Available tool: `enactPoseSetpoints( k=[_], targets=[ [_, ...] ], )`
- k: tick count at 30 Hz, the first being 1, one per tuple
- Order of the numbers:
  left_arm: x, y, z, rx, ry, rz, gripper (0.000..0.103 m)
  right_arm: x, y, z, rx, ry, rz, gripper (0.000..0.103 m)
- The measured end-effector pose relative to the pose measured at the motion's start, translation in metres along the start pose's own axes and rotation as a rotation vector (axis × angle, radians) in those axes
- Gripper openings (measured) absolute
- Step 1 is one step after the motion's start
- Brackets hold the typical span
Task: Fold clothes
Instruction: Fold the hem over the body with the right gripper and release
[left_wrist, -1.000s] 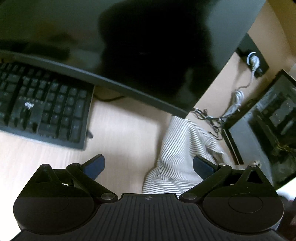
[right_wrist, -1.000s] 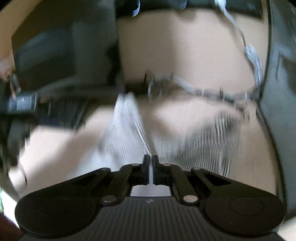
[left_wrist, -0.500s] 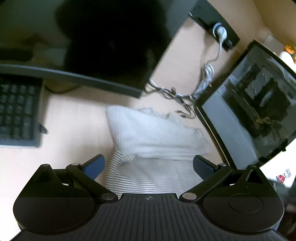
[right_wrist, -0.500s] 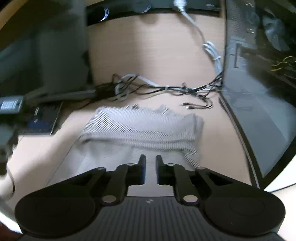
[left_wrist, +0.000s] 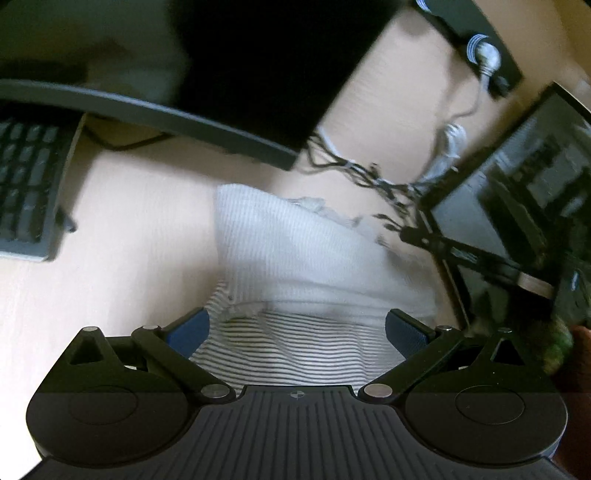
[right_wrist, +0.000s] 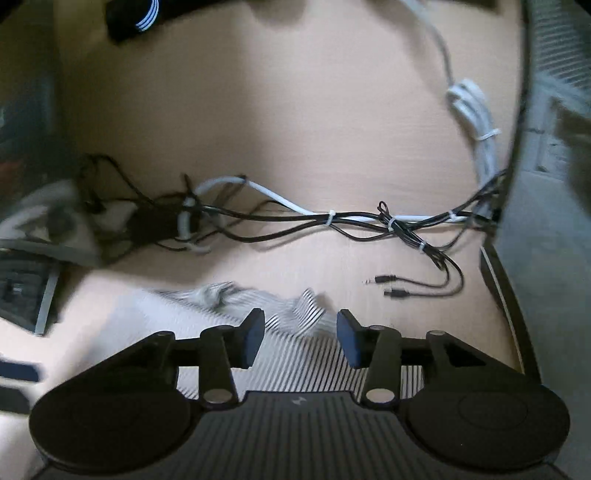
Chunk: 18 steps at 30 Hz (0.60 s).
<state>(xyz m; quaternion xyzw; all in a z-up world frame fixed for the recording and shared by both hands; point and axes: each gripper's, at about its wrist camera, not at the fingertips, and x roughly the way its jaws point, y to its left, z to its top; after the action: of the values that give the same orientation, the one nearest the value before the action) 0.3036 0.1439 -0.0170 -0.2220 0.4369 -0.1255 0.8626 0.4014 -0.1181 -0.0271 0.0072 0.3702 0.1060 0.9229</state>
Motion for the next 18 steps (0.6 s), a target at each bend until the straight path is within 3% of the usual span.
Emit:
enactPoseSetpoints(
  k=[4,5,9,10,13,18],
  targets=[
    [-0.005,0.011,-0.002,-0.055,-0.002,0.064,0.103,0.056,-0.011,0.006,0.039,0.062,0.010,0.034],
    [-0.007,0.014,-0.003,-0.070,-0.004,0.076,0.103,0.066,-0.013,0.005,0.046,0.074,0.026,0.028],
    [-0.011,0.027,-0.006,-0.120,-0.006,0.098,0.103,0.075,-0.010,-0.003,-0.009,0.052,0.084,0.016],
    [-0.012,0.031,-0.006,-0.130,-0.007,0.100,0.103,0.072,-0.009,-0.003,-0.017,0.042,0.089,0.009],
    [-0.018,0.040,-0.005,-0.143,-0.017,0.104,0.103,0.042,-0.003,0.000,-0.057,-0.020,0.098,0.007],
    [-0.042,0.054,0.004,-0.125,-0.070,0.080,0.103,-0.069,0.017,-0.021,-0.095,-0.111,0.158,0.007]
  ],
)
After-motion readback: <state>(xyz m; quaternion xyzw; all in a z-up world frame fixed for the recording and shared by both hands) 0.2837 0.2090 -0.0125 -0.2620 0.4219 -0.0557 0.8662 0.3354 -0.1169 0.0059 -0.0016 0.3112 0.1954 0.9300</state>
